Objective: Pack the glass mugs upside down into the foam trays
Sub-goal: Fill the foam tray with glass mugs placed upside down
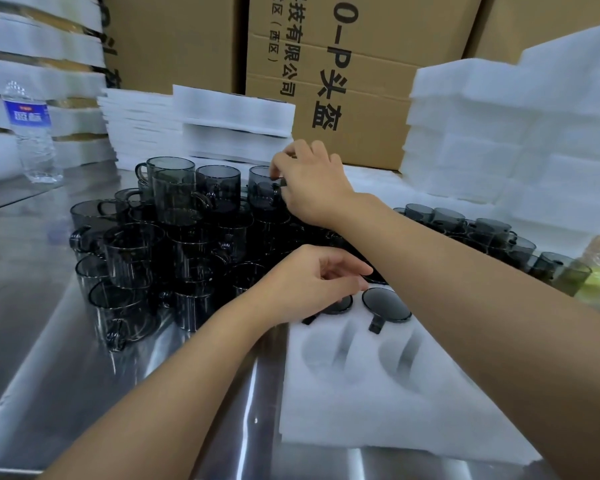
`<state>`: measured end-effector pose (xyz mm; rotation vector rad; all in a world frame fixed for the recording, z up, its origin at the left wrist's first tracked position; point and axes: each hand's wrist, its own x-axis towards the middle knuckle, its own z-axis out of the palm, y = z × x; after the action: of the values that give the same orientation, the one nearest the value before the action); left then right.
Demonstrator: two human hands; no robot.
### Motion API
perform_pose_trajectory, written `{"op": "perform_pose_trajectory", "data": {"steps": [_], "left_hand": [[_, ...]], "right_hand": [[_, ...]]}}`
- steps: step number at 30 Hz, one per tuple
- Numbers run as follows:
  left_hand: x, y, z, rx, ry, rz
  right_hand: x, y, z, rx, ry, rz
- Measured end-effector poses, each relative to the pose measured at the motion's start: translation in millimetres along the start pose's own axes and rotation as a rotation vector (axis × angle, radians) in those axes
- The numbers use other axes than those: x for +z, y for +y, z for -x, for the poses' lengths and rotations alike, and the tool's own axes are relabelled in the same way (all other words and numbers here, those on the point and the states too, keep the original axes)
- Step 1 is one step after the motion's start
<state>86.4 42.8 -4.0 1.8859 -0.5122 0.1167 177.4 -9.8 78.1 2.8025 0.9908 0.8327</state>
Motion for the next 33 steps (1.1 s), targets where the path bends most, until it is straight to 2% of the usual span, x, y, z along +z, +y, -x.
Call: {"op": "perform_pose_trajectory", "data": {"steps": [3, 6, 9, 13, 18, 26, 30, 33], "left_hand": [[0.3, -0.8, -0.1, -0.001, 0.002, 0.004], [0.8, -2.1, -1.0, -0.011, 0.005, 0.017], [0.5, -2.5, -1.4, -0.014, 0.002, 0.022], [-0.1, -2.9, -2.7, -0.024, 0.024, 0.059], [-0.5, 1.4, -5.8, -0.095, 0.106, 0.27], [-6.3, 7.8, -6.3, -0.19, 0.168, 0.614], [-7.7, 5.7, -8.0, -0.2, 0.119, 0.548], [-7.4, 1.9, -7.3, -0.14, 0.117, 0.453]], "right_hand": [[-0.1, 1.1, -1.1, -0.041, -0.029, 0.056], [-3.5, 2.7, 0.8, -0.075, 0.012, 0.091], [-11.4, 5.5, 5.2, -0.076, 0.113, 0.122], [-30.9, 12.5, 23.4, 0.019, 0.295, 0.108], [-38.4, 20.5, 78.1, 0.094, 0.414, 0.007], [-10.0, 19.1, 128.7, 0.12, 0.359, -0.146], [0.0, 13.3, 135.0, 0.084, 0.442, -0.228], [3.5, 13.3, 136.4, 0.115, 0.512, -0.344]]}}
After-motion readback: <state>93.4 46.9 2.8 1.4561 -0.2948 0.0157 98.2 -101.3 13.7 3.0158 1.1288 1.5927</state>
